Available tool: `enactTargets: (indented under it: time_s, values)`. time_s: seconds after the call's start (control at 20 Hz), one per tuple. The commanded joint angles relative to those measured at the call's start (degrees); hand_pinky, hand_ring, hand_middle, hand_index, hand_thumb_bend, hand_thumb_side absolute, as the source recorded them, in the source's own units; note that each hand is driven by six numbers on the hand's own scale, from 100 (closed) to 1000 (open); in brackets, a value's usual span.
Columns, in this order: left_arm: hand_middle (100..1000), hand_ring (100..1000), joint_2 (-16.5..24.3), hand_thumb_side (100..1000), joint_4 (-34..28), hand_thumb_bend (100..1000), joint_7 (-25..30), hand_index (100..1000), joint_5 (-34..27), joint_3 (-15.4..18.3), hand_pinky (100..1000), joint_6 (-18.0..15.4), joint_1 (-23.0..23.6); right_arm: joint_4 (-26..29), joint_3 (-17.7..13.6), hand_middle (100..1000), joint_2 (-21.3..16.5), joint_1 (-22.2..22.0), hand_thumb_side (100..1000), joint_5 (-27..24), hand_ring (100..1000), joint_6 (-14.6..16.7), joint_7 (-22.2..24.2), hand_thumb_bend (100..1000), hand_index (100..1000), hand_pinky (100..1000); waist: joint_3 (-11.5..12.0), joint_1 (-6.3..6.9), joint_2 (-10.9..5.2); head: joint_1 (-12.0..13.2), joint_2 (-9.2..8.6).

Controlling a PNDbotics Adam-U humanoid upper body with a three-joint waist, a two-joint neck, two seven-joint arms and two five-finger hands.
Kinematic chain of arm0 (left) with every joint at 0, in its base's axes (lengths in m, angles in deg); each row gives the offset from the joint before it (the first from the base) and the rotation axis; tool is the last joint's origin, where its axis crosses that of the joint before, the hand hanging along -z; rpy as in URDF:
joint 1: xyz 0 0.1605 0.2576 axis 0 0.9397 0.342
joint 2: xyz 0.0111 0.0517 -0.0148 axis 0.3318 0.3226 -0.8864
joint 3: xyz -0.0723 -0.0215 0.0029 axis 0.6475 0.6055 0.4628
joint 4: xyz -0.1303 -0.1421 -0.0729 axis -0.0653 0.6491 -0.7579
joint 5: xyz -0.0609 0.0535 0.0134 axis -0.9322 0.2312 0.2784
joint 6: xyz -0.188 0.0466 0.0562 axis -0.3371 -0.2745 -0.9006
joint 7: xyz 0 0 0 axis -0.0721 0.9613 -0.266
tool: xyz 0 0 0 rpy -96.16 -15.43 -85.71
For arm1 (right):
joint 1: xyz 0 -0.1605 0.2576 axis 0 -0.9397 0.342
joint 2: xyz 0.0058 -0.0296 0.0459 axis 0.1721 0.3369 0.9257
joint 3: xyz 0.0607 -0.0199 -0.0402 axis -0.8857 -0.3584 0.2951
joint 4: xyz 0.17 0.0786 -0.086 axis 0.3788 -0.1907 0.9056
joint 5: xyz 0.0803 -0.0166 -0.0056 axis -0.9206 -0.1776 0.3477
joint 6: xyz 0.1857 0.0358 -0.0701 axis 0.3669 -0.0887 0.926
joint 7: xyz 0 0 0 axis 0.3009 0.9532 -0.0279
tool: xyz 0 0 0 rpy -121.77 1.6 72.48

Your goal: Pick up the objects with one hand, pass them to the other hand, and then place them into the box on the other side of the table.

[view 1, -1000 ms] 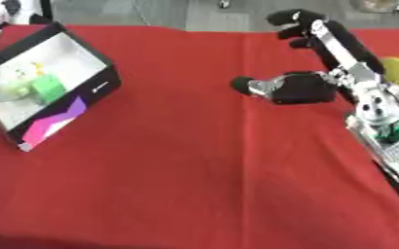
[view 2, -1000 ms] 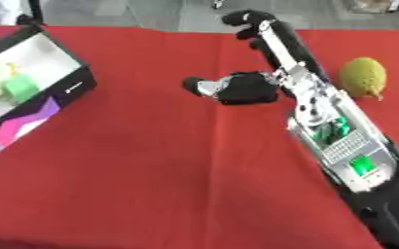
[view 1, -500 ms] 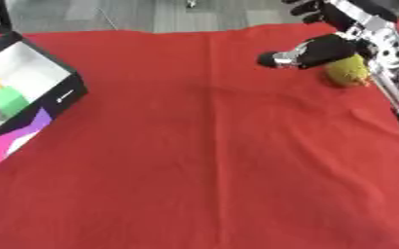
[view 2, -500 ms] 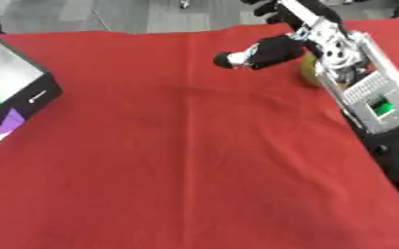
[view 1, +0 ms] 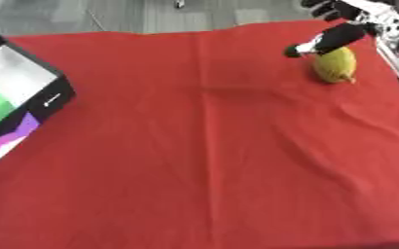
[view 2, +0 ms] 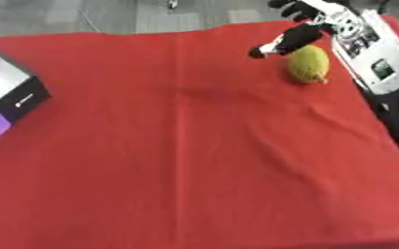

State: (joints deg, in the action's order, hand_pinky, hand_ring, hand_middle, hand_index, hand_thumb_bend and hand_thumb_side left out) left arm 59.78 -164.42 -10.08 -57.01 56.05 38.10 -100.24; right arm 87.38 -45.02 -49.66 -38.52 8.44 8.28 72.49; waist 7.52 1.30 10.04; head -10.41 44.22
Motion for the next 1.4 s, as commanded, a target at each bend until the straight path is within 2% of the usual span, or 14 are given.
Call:
enactTargets:
  time_s: [0.05, 0.2, 0.45, 0.85, 1.1, 1.3, 1.35, 1.4]
  values:
    - [745, 651, 0.65, 631, -1.55, 775, -0.10, 763, -0.39, 0.68, 680, -0.33, -0.69, -6.35, -1.41, 893, -2.63, 2.15, 208, 1.64, 887, 1.55, 2.35, 636, 859, 900, 0.19, -0.32, -0.56, -1.10, -0.10]
    - [744, 651, 0.45, 629, -1.74, 774, -0.18, 762, -0.43, 0.76, 680, -0.36, -0.61, -11.73, -2.40, 896, -2.72, 3.45, 207, 3.55, 891, 2.60, 4.15, 618, 860, 903, 0.32, -0.15, -0.27, -1.44, -0.10]
    - [743, 652, 0.31, 624, -1.91, 769, 0.08, 760, -0.48, 0.80, 679, -0.22, -0.62, -19.42, -4.14, 888, -1.80, 4.68, 228, 6.94, 889, 1.84, 2.29, 630, 858, 897, 0.52, 0.10, 0.12, -1.69, -0.10]
    - [743, 652, 0.18, 617, -1.88, 762, 0.02, 758, -0.44, 0.95, 680, 0.07, -0.41, -23.76, -4.69, 878, -1.04, 4.20, 248, 11.21, 888, -0.80, -2.43, 655, 859, 896, 0.69, 0.43, 0.60, -1.56, -0.10]
    - [742, 652, -0.04, 617, -1.86, 760, 0.00, 756, -0.49, 0.96, 679, 0.07, -0.55, -25.25, -4.88, 861, -0.40, 4.03, 250, 13.79, 879, -2.19, -2.29, 654, 853, 894, 0.66, 0.53, 0.67, -1.52, -0.10]
    - [740, 652, -0.22, 616, -1.76, 758, 0.09, 751, -0.49, 0.89, 679, 0.05, -0.64, -25.81, -4.91, 772, 0.55, 3.71, 192, 13.24, 837, -2.86, -3.03, 623, 783, 886, 0.74, 0.66, 0.70, -1.52, -0.10]
    - [740, 652, -0.23, 616, -1.76, 757, 0.10, 750, -0.48, 0.90, 679, 0.04, -0.66, -25.88, -4.91, 737, 0.72, 3.63, 142, 12.67, 812, -3.05, -3.37, 600, 751, 881, 0.75, 0.67, 0.70, -1.54, -0.10]
    - [739, 652, -0.22, 616, -1.78, 757, 0.10, 749, -0.46, 0.91, 679, 0.02, -0.69, -25.83, -4.91, 695, 0.89, 3.56, 116, 11.99, 787, -3.37, -3.98, 519, 724, 876, 0.75, 0.68, 0.70, -1.57, -0.10]
